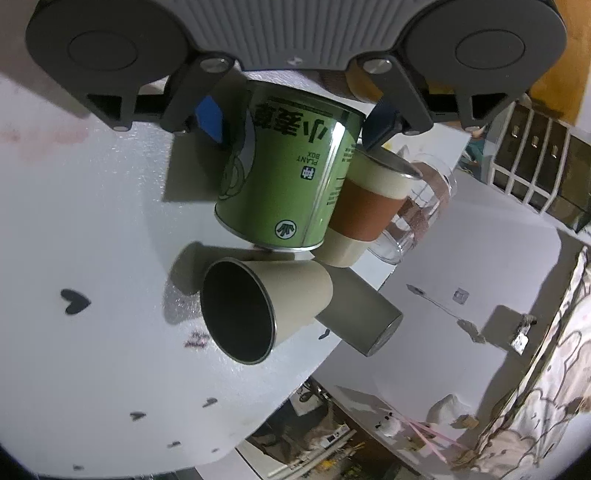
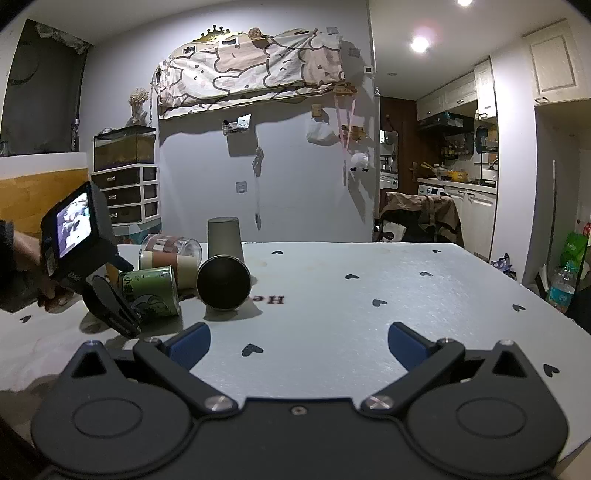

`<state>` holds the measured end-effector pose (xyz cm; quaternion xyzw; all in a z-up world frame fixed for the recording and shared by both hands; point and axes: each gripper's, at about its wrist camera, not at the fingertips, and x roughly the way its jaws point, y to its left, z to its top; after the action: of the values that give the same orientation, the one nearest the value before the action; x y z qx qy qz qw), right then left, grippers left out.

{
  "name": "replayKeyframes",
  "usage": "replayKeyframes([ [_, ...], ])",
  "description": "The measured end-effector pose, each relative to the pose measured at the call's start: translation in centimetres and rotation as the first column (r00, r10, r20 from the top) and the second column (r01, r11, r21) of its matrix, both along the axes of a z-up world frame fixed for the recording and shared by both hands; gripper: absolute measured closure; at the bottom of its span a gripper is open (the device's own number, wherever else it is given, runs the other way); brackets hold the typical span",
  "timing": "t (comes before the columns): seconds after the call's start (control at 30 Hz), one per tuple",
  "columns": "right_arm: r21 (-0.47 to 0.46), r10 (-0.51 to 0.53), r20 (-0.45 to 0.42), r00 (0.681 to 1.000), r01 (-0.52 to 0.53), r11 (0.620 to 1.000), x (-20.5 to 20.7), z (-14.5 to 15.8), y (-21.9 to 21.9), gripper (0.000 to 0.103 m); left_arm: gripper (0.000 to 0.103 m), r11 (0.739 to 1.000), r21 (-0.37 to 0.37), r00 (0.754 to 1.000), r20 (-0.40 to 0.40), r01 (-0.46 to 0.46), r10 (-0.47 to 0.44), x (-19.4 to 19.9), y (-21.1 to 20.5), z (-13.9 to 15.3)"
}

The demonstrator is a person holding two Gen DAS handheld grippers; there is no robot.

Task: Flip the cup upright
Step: 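Move the left tool down to the green can lying on its side, then grasp the green can's side with the left tool and lift it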

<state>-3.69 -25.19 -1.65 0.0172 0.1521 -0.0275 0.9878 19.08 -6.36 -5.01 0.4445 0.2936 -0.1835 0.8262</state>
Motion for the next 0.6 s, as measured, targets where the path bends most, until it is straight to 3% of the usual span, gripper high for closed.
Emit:
replayKeyframes([
  [0.2,0.013,0.008,0.007,1.0,-0.008,1.0,0.0,0.1,-0.3,0.0,0.025,0.997,-0.07,0.999,-0.047,-0.01,0.006,-3.3,0.2,0.8],
  [0.6,0.046,0.04,0.008,0.999,-0.041,0.998,0.2,0.1,-0.1,0.0,0.024,0.994,-0.104,0.987,-0.157,0.029,-0.046,-13.2,-1.9,1.8],
])
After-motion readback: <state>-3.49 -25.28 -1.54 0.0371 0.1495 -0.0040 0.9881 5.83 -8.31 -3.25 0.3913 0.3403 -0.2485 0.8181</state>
